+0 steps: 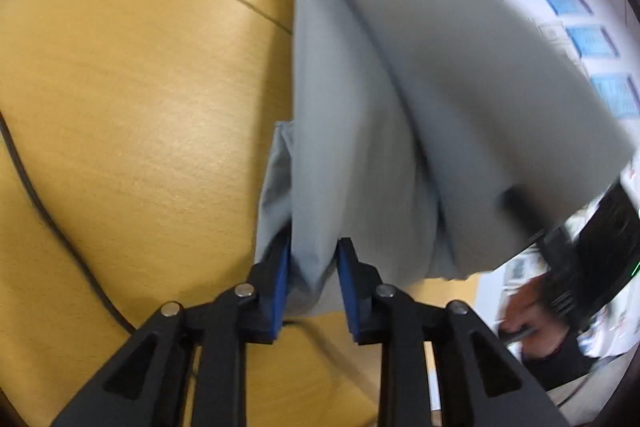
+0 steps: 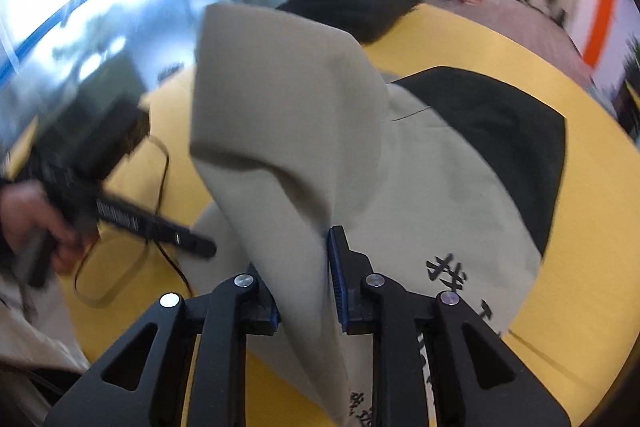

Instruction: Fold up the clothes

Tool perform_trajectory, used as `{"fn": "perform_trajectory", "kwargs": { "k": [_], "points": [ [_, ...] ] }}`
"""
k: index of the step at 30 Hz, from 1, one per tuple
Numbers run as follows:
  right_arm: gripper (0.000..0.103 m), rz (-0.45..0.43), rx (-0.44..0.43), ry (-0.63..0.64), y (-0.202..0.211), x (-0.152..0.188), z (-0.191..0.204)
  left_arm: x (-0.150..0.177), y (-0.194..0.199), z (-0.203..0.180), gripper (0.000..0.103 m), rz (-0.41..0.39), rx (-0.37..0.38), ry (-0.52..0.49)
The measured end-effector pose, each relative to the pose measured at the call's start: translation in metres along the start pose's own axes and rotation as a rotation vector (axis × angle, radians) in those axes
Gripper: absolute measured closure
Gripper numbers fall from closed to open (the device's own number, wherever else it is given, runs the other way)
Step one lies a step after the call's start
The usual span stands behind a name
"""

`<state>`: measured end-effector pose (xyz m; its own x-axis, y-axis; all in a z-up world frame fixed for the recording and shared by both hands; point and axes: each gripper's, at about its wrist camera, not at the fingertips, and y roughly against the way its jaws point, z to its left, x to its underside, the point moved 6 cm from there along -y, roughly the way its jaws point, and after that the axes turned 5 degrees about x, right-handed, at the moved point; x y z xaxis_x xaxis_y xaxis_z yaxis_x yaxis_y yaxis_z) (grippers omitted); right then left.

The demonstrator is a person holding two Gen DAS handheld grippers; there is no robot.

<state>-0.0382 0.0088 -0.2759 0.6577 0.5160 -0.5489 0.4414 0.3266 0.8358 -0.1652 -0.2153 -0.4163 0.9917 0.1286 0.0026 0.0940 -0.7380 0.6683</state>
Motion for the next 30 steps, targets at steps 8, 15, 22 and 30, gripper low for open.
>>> {"fn": "perform_trajectory", "kwargs": {
  "k": [8,15,22,30],
  "points": [
    [0.053,0.083,-0.233,0.065,-0.011,0.029,0.009,0.012,0.018,-0.001,0.078,0.028,-0.017,-0.012],
    [0.022,0.003,-0.366,-0.302,0.046,0.037,-0.068,-0.011,0.059,0.003,0.037,-0.072,0.015,-0.093],
    [0.003,-0.006,-0.405,-0.947,0.018,0.091,-0.217,-0.060,-0.021,-0.040,0.030,0.073,0.132,-0.006],
    [0.000,0.020,-0.509,-0.864,-0.050,0.026,-0.250,-0.057,-0.023,-0.050,0.019,0.050,0.213,0.032]
  ]
}}
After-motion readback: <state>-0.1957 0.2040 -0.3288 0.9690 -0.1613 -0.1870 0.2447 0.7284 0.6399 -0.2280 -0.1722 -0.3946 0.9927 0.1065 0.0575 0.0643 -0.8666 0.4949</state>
